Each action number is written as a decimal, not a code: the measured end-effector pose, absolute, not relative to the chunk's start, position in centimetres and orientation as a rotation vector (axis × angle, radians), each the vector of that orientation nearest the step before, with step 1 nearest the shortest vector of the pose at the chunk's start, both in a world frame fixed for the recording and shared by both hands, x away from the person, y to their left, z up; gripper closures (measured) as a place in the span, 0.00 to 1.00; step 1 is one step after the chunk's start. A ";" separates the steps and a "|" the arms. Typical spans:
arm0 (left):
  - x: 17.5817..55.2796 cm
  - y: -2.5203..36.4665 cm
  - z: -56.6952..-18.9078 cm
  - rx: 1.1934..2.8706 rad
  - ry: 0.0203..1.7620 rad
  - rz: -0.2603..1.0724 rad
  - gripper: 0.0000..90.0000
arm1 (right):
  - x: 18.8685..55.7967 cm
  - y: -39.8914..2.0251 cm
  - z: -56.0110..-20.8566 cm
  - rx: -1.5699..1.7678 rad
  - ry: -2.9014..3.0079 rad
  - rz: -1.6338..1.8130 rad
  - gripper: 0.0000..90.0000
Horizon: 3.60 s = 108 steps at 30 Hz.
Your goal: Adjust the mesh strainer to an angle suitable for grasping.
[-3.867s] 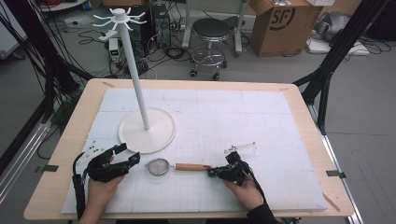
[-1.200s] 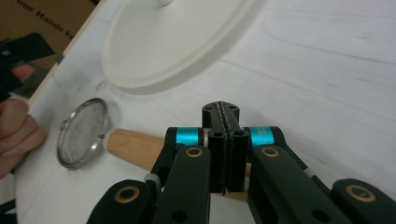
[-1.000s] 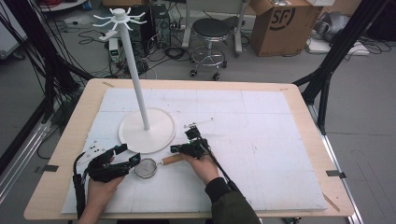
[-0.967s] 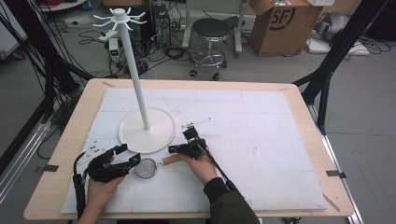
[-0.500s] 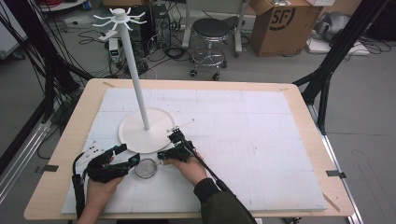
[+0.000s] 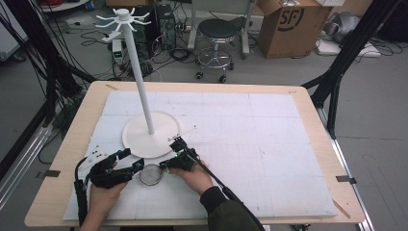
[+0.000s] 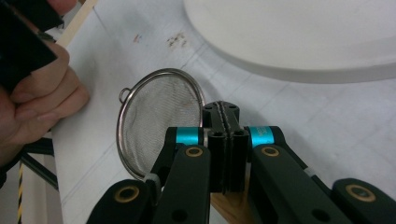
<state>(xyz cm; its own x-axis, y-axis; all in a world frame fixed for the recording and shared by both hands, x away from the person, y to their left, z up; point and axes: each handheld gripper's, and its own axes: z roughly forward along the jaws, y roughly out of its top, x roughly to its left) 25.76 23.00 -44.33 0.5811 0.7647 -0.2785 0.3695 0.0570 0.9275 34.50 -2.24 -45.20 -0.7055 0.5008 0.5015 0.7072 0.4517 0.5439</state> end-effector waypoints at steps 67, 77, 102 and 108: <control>25.8 22.9 -44.3 1.561 0.995 0.386 0.27 | 36.9 -14.2 -46.1 -1.530 -2.231 -1.316 1.00; 25.4 22.9 -43.8 1.601 0.964 0.417 0.27 | 37.3 -11.9 -46.0 -1.528 -2.237 -1.312 1.00; 25.4 22.9 -43.8 1.606 0.963 0.402 0.27 | 38.7 -9.0 -46.0 -1.455 -2.269 -1.283 1.00; 25.4 22.9 -43.7 1.616 0.955 0.403 0.27 | 37.7 -7.8 -46.0 -1.403 -2.304 -1.275 1.00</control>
<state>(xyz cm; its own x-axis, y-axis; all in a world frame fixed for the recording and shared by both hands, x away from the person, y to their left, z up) 25.37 22.85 -43.73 0.6086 0.7591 -0.2308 0.3651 -0.0096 0.9309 37.72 -7.79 -45.98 -0.5479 0.6546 0.5209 0.7890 0.1974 0.5818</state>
